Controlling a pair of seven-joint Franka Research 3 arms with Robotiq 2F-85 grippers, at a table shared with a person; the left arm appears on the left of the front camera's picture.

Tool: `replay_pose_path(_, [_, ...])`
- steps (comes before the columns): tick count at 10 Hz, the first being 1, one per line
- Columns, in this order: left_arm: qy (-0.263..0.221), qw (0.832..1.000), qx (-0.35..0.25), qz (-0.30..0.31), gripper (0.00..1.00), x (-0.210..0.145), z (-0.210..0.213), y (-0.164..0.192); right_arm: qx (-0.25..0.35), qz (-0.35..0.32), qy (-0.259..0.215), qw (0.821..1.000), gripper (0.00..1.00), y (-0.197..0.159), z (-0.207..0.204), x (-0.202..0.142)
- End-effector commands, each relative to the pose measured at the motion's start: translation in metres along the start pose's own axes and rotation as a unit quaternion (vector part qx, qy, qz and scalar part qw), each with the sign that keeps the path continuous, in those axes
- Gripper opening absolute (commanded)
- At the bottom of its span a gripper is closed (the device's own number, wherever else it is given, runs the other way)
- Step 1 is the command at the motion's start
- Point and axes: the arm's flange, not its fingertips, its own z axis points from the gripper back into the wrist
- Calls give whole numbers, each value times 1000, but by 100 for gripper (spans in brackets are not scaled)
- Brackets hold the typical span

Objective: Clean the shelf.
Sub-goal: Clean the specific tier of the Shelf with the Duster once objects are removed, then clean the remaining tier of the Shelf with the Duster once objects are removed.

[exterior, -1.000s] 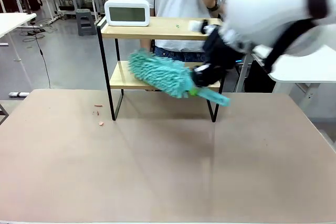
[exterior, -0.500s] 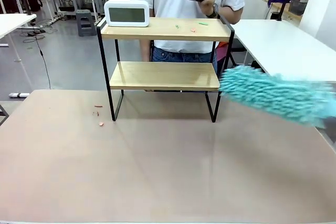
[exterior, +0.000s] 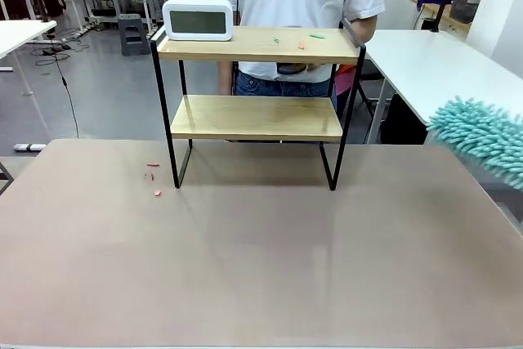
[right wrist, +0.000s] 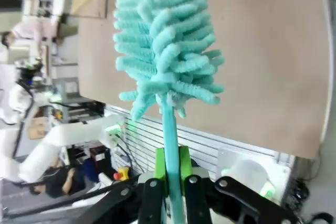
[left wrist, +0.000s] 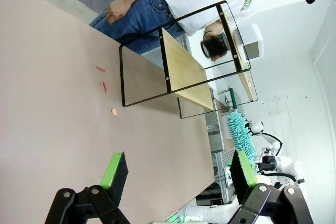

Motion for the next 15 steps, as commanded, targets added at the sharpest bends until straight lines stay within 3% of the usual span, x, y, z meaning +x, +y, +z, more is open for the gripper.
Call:
replay_pose_path(1, [-7, 1000, -10, -9, 100, -4, -3, 0, -30, 35, 19, 999, 12, 26, 18, -17])
replay_pose_path(15, [-7, 1000, -10, -9, 100, -4, -3, 0, -30, 35, 19, 999, 12, 26, 18, -17])
